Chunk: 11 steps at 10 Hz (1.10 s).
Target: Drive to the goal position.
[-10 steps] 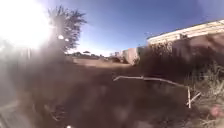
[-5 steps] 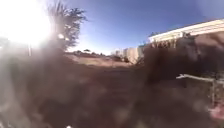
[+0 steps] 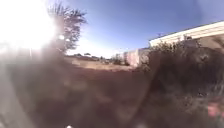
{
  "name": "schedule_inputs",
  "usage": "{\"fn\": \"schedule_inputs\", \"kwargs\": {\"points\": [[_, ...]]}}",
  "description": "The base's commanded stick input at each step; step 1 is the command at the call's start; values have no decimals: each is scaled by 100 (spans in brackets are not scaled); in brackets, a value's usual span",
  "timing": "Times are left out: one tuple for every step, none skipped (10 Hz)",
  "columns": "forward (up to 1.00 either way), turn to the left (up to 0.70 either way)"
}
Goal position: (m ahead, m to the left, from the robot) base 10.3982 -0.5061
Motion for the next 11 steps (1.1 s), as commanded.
{"fn": "schedule_inputs", "kwargs": {"points": [[50, 0], [50, 0], [50, 0], [50, 0], [50, 0], [50, 0], [50, 0], [50, 0], [50, 0], [50, 0], [50, 0]]}}
